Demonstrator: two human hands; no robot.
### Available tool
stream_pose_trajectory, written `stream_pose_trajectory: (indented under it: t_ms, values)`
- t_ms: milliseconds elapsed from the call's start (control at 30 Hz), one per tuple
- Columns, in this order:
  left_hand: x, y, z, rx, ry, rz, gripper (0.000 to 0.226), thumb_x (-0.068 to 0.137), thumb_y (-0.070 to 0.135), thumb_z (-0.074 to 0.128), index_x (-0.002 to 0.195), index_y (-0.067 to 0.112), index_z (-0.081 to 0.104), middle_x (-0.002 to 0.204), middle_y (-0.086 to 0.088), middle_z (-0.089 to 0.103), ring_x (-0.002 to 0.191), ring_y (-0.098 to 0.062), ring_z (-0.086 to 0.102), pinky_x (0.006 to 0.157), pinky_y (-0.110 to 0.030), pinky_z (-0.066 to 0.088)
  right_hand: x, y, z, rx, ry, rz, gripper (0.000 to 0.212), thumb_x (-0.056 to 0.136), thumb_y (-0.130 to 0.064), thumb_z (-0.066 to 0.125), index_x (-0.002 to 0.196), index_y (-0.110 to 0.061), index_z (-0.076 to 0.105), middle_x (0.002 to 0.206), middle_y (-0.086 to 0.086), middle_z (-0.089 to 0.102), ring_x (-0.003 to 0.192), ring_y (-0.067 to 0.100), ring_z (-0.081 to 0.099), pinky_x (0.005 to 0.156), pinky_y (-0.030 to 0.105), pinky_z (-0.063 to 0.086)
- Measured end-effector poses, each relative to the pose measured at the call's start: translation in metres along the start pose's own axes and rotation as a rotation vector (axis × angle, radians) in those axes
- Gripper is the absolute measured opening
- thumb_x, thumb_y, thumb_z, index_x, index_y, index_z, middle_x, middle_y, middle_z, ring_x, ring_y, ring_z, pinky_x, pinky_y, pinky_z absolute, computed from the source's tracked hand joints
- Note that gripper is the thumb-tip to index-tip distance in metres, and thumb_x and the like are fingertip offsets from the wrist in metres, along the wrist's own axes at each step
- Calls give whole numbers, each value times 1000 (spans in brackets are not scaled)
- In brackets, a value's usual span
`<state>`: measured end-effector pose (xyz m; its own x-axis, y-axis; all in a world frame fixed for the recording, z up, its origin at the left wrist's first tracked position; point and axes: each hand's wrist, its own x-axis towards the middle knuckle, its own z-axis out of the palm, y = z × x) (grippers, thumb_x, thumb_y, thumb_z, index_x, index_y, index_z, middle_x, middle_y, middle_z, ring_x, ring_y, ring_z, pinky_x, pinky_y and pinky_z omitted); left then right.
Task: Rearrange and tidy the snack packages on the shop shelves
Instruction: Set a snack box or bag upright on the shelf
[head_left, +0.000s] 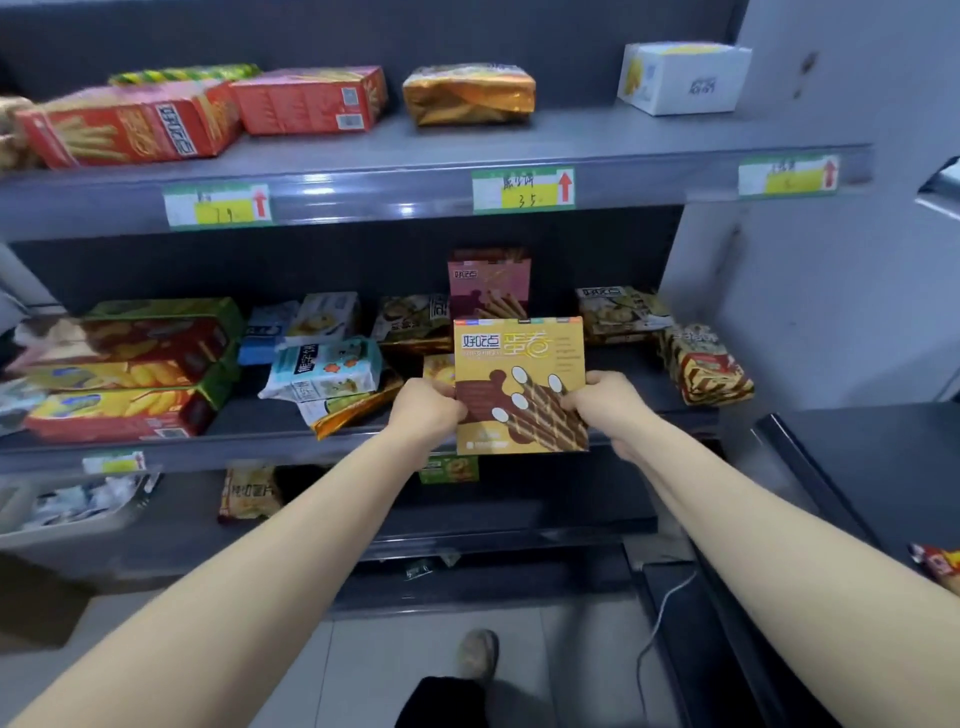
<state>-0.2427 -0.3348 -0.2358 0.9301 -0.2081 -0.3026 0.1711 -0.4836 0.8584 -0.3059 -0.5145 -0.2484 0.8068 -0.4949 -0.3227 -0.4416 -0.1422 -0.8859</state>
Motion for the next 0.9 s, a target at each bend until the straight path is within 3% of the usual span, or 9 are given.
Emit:
stream_pose_trajectory:
  t_ms: [67, 133, 200, 267, 367, 533, 633, 700, 900]
  values:
    - [15, 0, 5, -21, -8, -21, 22, 88, 1, 57, 70, 14, 62, 79, -3, 63, 94, -28, 62, 91, -42, 52, 14, -1, 0, -26, 6, 9, 19, 87, -2, 52, 96, -12, 64, 101, 4, 69, 94, 20, 64, 78, 31, 51]
    - [32, 7, 9, -32, -13, 17, 16, 90, 1, 55, 91, 6, 69, 82, 1, 63, 87, -22, 60, 84, -33, 51, 32, -7, 1, -41, 30, -10, 21, 87, -1, 51, 99, -11, 65, 105, 5, 69, 98, 23, 64, 87, 34, 50]
    - [51, 18, 10, -50, -23, 70, 27, 90, 2, 54, 114, 6, 66, 93, -2, 67, 89, -21, 61, 79, -30, 47, 51, -20, 2, -44, 49, -32, 25, 87, 0, 50, 105, -10, 64, 107, 5, 68, 99, 22, 63, 88, 33, 50]
    - [75, 27, 10, -84, -27, 109, 32, 89, 0, 53, 118, 6, 65, 104, -9, 68, 89, -21, 62, 81, -32, 50, 72, -34, 5, -19, 50, -61, 28, 87, 2, 50, 109, -10, 61, 110, 7, 66, 100, 22, 62, 88, 33, 49]
    - [114, 34, 7, -131, -20, 128, 33, 87, -6, 50, 116, 1, 63, 97, -11, 65, 71, -17, 54, 60, -25, 47, 105, -54, 12, -16, 69, -64, 22, 87, 0, 53, 108, -4, 58, 111, 8, 63, 98, 23, 59, 84, 29, 46]
    - [171, 35, 6, -154, -55, 159, 22, 87, 9, 57, 107, 18, 60, 113, -10, 64, 100, -25, 61, 97, -41, 48, 156, -69, 30, -28, 58, -167, 39, 84, -18, 63, 123, -13, 59, 120, 5, 64, 110, 23, 59, 100, 38, 46]
    - [205, 30, 9, -128, -64, 180, 35, 70, 25, 57, 104, 29, 61, 114, -5, 67, 105, -26, 63, 99, -43, 48, 184, -66, 37, -31, 87, -204, 55, 71, -36, 68, 122, -18, 60, 116, 2, 66, 105, 20, 62, 94, 36, 50]
    - [223, 26, 13, -167, -84, 184, 40, 76, 16, 59, 114, 31, 59, 116, 0, 65, 108, -21, 61, 101, -39, 47, 205, -60, 41, 0, 78, -245, 65, 61, -45, 68, 120, -18, 60, 113, -1, 67, 103, 16, 63, 92, 32, 49]
    - [262, 7, 25, -184, -126, 164, 43, 75, 15, 76, 115, 26, 65, 111, 2, 69, 102, -17, 65, 95, -38, 51, 264, -30, 52, 15, 52, -207, 60, 64, -38, 69, 120, -18, 58, 108, -5, 69, 102, 13, 64, 91, 34, 52]
